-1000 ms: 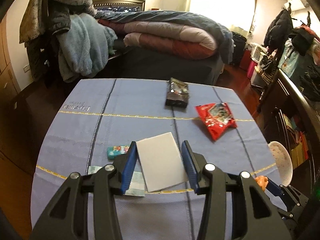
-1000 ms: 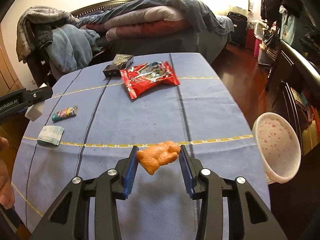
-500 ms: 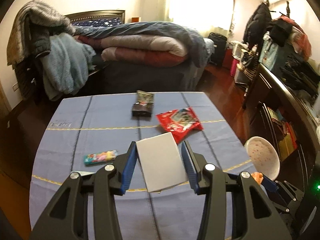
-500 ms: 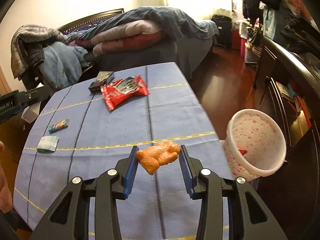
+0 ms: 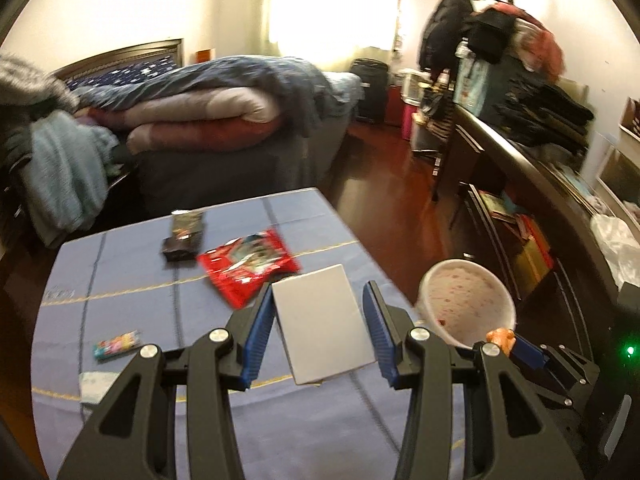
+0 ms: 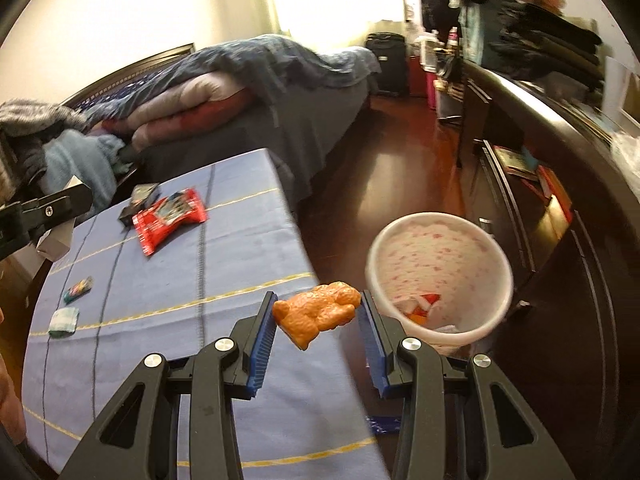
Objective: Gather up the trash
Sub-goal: 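Carry card and sponge piece over the wastebasket and open both grippers, then grasp the red snack bag with the left gripper while the right gripper grasps the printed tube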
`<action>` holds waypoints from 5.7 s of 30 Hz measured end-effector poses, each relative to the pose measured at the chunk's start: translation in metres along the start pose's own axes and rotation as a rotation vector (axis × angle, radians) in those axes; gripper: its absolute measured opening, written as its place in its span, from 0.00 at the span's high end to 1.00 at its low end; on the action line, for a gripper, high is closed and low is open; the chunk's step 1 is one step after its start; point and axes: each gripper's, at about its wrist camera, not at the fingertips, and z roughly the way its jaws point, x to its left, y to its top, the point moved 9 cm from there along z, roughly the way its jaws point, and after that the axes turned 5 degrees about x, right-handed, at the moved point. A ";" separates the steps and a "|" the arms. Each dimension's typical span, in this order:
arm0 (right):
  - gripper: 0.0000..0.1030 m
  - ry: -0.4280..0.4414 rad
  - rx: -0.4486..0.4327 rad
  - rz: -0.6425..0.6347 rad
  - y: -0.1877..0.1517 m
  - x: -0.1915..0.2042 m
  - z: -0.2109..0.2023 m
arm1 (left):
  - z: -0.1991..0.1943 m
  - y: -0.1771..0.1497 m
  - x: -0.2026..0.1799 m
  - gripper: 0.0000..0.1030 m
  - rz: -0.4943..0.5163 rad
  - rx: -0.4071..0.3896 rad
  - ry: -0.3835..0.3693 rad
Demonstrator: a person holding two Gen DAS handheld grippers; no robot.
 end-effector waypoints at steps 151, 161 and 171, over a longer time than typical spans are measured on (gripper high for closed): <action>0.25 0.320 0.146 -0.438 -0.032 0.366 0.091 | -0.024 -0.039 0.358 0.72 -0.448 -0.095 0.362; 0.19 0.239 0.170 -0.486 -0.051 0.410 0.110 | -0.039 -0.059 0.398 0.71 -0.503 -0.106 0.369; 0.24 0.149 0.118 -0.540 -0.049 0.413 0.119 | -0.037 -0.056 0.387 0.71 -0.490 -0.111 0.352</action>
